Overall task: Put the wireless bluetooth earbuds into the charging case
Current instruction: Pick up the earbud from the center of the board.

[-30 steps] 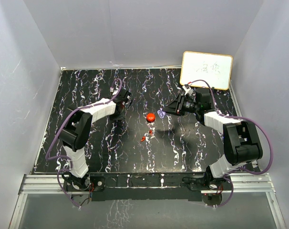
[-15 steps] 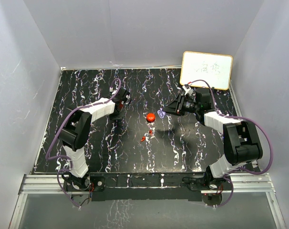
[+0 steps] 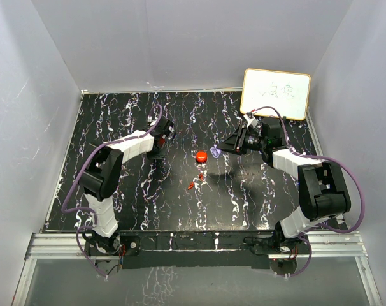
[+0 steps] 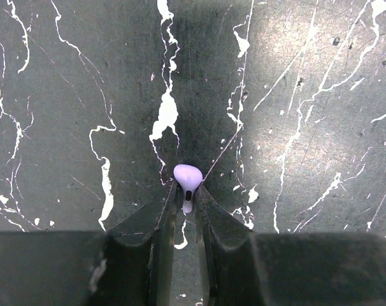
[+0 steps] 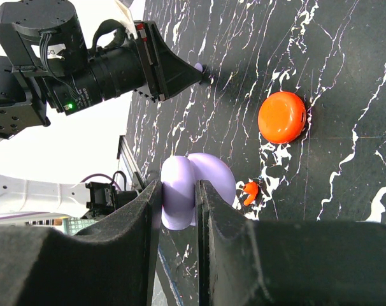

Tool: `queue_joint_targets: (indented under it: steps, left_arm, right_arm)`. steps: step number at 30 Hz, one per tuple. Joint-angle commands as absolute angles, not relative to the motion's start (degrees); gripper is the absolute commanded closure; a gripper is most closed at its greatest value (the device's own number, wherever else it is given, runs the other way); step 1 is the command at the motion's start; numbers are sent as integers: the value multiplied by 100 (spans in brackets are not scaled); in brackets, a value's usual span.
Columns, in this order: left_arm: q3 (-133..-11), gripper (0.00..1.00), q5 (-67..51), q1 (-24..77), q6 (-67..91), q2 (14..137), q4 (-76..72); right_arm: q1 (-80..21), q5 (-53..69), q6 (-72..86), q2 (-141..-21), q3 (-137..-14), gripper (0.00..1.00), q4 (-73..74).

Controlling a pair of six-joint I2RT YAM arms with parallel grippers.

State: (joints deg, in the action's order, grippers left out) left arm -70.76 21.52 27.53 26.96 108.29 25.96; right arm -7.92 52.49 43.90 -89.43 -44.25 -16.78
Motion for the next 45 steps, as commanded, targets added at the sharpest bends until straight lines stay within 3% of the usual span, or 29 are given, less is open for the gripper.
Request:
queue_joint_targets:
  steps: [1,10,16,26,45]
  left_arm:
    - [-7181,85,2090,2714,2611,10931,2820]
    - [-7176,100,2146,2716,2568,10864,2810]
    - [-7101,100,2215,2716,2351,10276,2328]
    - [-5832,100,1068,2730,2035,8434,-787]
    - [-4863,100,-1604,2740,1819,8123,-3957]
  right_arm:
    - [-817,5359,4423,-8940,-4518,100,-2025]
    - [-811,5361,4412,-8960,-4500,100,-2030]
    - [-812,5351,4411,-8995,-4509,100,-2046]
    - [-943,5317,4568,-9129,-4547,100,-2216]
    - [-1307,5797,5903,-9616,-4807,100,-3220]
